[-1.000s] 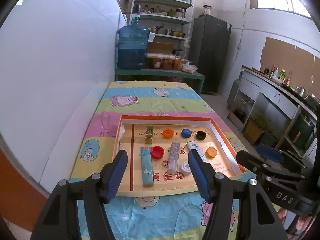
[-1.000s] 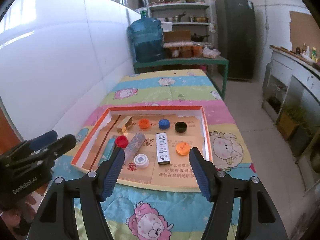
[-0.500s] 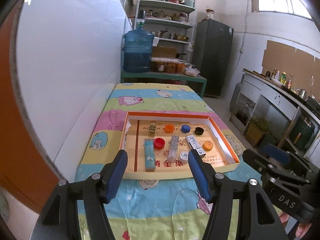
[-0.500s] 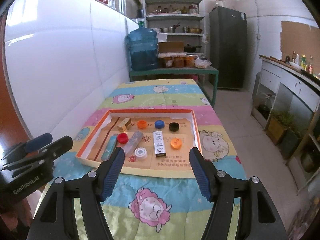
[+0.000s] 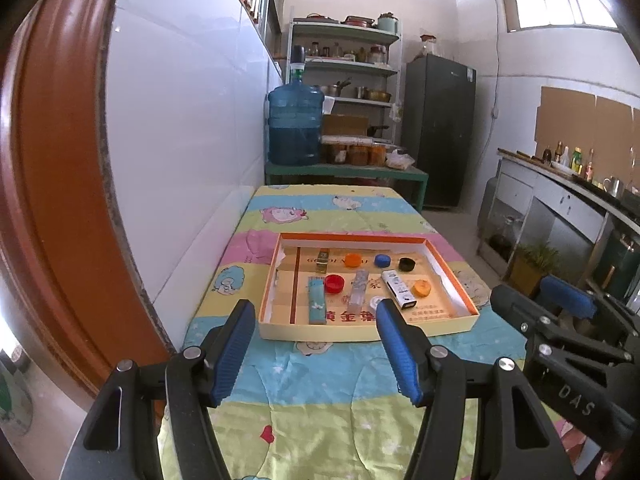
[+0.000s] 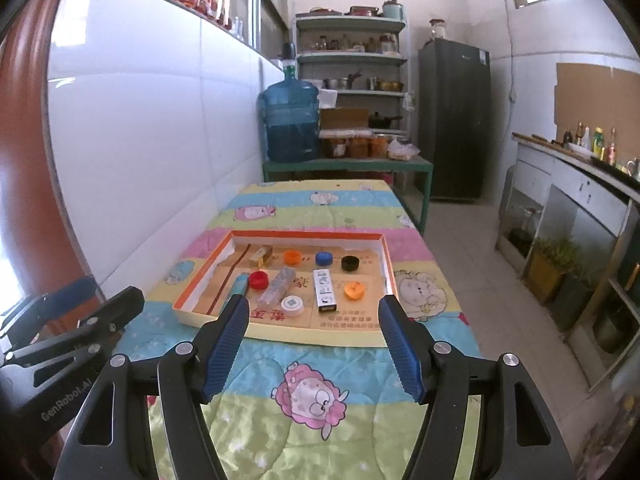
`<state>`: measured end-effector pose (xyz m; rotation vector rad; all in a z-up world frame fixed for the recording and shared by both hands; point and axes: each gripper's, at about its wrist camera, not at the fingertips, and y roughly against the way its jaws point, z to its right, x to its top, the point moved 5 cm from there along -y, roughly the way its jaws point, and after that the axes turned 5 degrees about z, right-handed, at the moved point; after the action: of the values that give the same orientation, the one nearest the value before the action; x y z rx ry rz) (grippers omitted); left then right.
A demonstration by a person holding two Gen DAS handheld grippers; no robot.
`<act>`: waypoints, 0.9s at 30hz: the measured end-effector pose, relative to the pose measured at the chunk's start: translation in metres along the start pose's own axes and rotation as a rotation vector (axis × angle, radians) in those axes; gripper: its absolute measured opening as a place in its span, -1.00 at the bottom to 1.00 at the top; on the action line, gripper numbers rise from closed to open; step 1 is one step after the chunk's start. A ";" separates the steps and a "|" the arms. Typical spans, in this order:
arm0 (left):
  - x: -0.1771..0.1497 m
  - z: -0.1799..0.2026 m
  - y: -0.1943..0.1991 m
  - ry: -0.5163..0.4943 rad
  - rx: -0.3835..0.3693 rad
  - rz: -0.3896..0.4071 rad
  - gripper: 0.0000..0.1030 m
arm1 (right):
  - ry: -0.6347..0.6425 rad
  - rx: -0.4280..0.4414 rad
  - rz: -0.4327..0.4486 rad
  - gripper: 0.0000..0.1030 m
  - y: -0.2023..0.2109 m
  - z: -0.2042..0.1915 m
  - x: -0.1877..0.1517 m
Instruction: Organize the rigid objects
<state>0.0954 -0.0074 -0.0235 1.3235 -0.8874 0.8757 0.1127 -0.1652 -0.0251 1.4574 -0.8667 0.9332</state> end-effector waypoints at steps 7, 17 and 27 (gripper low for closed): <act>0.003 -0.003 0.026 -0.019 0.059 0.041 0.22 | 0.014 -0.023 0.063 0.34 0.028 -0.008 0.003; -0.001 -0.004 0.032 0.001 0.017 0.002 0.22 | 0.042 -0.016 0.041 0.34 0.037 -0.020 -0.002; -0.002 -0.007 0.030 -0.001 0.040 -0.004 0.22 | 0.032 -0.013 0.030 0.34 0.036 -0.021 -0.003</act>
<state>0.0676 0.0009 -0.0135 1.3598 -0.8713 0.8945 0.0771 -0.1476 -0.0124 1.4180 -0.8719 0.9688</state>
